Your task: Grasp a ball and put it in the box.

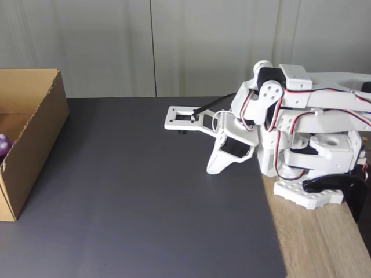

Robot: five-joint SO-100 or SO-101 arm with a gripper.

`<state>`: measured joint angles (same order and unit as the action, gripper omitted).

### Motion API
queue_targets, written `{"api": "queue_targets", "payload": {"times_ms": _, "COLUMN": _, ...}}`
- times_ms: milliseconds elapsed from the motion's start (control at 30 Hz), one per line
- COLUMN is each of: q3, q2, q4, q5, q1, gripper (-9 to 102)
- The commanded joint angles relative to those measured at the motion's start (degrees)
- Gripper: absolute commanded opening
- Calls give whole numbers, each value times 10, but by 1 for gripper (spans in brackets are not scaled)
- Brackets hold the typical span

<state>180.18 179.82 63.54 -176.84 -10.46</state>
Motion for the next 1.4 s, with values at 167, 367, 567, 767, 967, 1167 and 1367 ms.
{"api": "queue_targets", "payload": {"times_ms": 167, "q3": 2, "q2": -4, "q4": 11, "q5": 16, "q1": 4, "gripper": 0}}
{"api": "queue_targets", "payload": {"times_ms": 367, "q3": 2, "q2": -4, "q4": 11, "q5": 16, "q1": -6, "gripper": 0}}
{"api": "queue_targets", "payload": {"times_ms": 567, "q3": 2, "q2": -4, "q4": 11, "q5": 16, "q1": -11, "gripper": 0}}
{"api": "queue_targets", "payload": {"times_ms": 767, "q3": 2, "q2": -4, "q4": 11, "q5": 16, "q1": -11, "gripper": 0}}
{"api": "queue_targets", "payload": {"times_ms": 967, "q3": 2, "q2": -4, "q4": 11, "q5": 16, "q1": -11, "gripper": 0}}
{"api": "queue_targets", "payload": {"times_ms": 1167, "q3": 2, "q2": -4, "q4": 11, "q5": 16, "q1": -11, "gripper": 0}}
{"api": "queue_targets", "payload": {"times_ms": 1367, "q3": 2, "q2": -4, "q4": 11, "q5": 16, "q1": -11, "gripper": 0}}
